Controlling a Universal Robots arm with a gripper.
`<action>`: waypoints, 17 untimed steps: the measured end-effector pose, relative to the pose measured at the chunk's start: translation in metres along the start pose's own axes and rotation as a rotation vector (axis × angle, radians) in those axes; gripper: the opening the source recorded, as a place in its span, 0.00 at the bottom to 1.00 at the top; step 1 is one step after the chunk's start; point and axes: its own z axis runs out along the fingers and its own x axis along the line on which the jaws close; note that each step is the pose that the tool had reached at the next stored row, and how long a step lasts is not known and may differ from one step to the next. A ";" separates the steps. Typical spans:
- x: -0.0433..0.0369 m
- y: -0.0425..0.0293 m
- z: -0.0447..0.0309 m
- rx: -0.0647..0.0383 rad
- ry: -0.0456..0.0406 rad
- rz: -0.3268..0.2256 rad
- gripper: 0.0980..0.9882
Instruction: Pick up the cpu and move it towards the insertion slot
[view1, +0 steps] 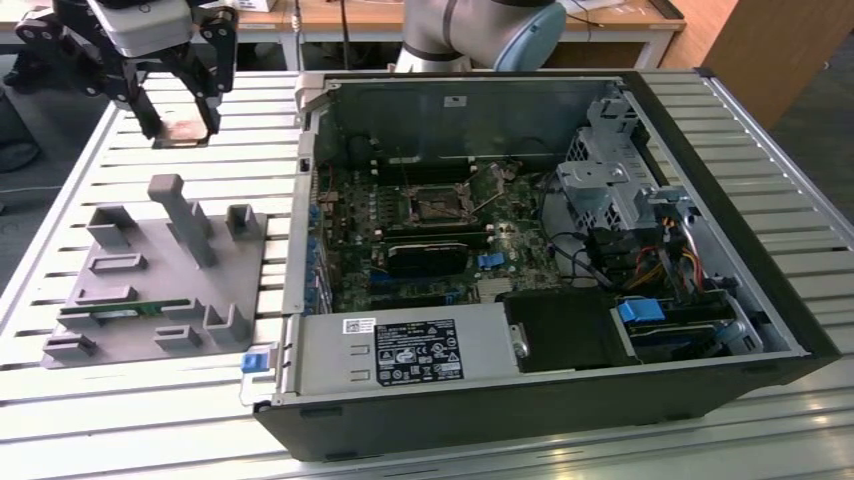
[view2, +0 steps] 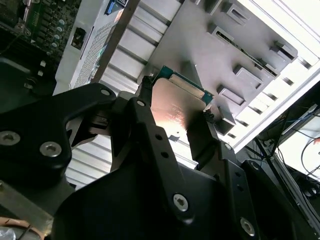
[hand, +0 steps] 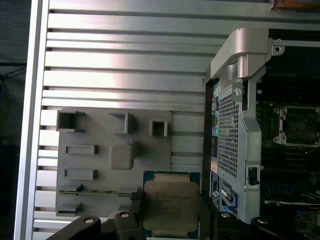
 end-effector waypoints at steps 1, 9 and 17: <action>-0.0011 0.0000 0.0000 0.000 0.0000 0.000 0.48; -0.0103 -0.0002 -0.0001 0.000 0.0000 0.000 0.48; -0.0177 -0.0004 -0.0001 0.000 0.0000 0.000 0.48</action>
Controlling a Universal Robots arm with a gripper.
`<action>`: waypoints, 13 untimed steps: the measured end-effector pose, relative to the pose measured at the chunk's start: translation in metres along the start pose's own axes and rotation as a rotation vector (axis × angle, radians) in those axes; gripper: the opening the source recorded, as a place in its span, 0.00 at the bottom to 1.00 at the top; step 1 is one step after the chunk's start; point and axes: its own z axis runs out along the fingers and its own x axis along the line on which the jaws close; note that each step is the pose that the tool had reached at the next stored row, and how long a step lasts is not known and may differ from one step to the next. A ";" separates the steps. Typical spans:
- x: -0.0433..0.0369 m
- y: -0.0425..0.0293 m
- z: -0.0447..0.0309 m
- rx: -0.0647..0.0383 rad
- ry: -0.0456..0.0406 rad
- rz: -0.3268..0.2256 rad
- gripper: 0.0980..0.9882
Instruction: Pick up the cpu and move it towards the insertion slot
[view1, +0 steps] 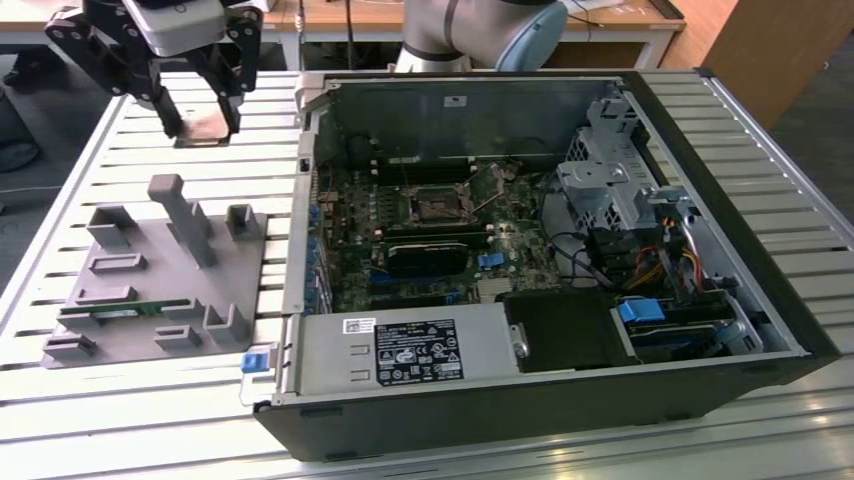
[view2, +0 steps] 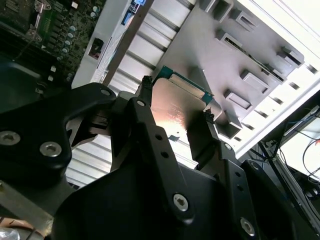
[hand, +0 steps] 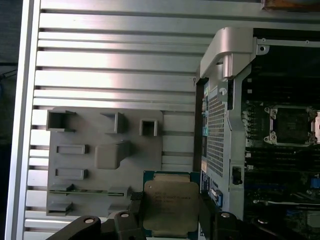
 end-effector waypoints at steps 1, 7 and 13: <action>-0.0005 0.0000 0.0000 0.000 -0.0001 0.000 0.48; -0.0025 -0.0001 0.0000 0.000 0.0000 0.000 0.48; -0.0035 -0.0001 0.0000 0.000 0.0000 0.000 0.48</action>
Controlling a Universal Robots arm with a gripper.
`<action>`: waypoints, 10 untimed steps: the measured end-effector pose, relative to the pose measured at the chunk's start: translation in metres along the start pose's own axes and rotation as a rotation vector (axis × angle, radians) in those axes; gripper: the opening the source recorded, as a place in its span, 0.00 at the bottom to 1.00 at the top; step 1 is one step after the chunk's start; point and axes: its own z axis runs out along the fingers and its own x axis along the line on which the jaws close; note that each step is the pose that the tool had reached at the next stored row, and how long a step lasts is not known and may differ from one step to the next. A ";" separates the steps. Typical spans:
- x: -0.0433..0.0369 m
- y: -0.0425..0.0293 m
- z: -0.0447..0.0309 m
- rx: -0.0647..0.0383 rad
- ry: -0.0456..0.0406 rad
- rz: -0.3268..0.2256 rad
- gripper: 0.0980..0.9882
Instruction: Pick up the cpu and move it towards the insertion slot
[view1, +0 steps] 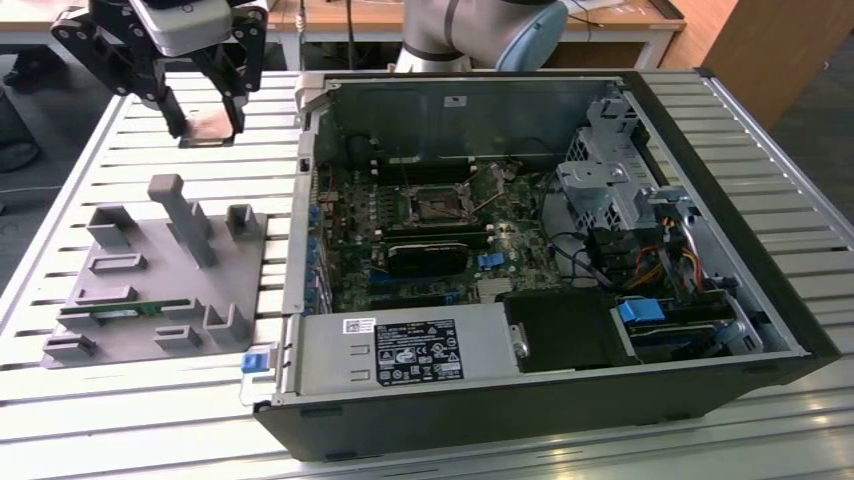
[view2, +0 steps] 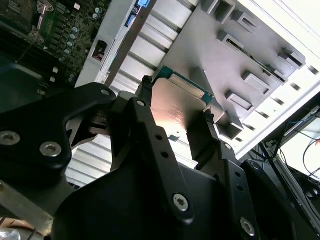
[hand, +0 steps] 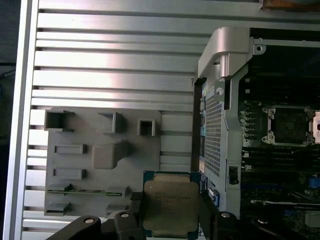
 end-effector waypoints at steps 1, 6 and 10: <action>-0.0003 0.0000 0.0000 0.000 0.0000 0.000 0.48; -0.0039 -0.0001 0.0000 0.000 0.0000 0.000 0.48; -0.0109 -0.0003 -0.0001 0.000 0.0000 0.000 0.48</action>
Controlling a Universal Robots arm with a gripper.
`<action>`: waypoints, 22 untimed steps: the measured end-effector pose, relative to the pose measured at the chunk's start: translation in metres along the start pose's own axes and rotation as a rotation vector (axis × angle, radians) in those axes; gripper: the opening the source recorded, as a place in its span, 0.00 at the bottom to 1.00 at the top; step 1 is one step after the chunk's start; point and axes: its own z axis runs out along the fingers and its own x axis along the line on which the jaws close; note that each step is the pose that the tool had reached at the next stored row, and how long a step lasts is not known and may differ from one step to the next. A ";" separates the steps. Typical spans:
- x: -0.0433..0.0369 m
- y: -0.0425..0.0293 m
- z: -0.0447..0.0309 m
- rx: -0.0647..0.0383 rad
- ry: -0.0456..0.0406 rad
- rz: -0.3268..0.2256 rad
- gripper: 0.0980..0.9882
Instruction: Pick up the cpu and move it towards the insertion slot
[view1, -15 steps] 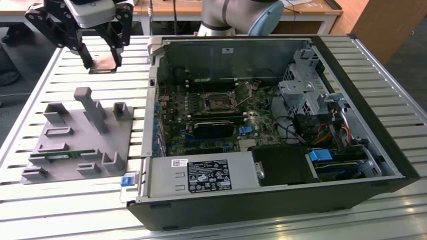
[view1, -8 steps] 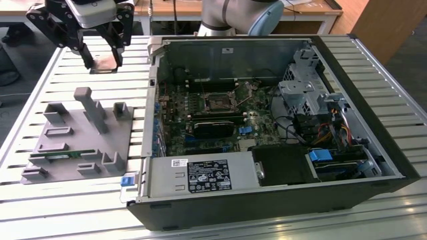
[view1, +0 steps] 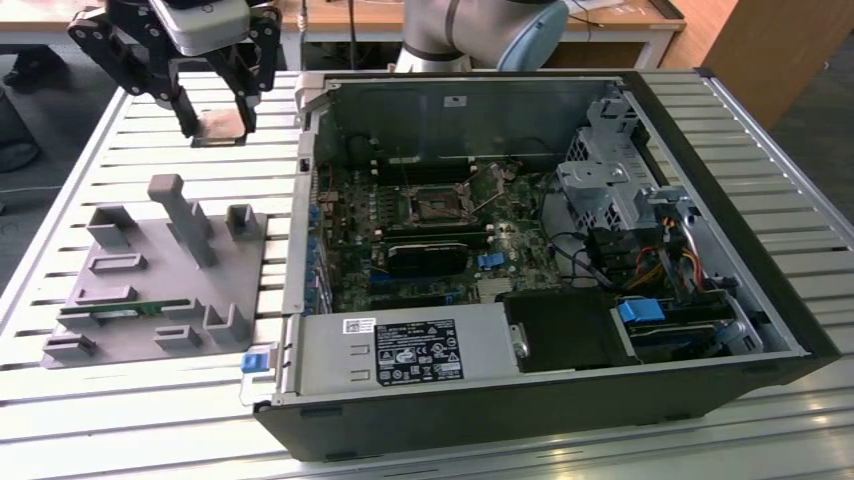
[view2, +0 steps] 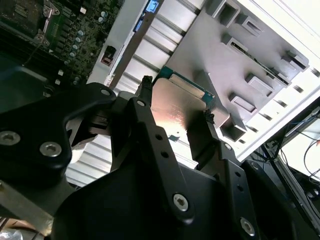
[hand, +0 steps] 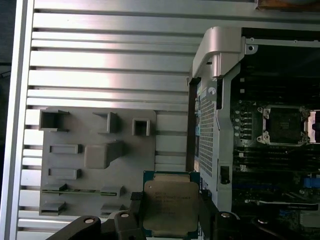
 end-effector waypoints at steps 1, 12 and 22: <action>-0.0022 -0.0001 0.0000 0.000 -0.0001 0.000 0.48; -0.0296 -0.0006 -0.0002 0.000 0.0000 0.000 0.48; -0.0562 -0.0003 -0.0003 -0.001 0.0001 -0.001 0.48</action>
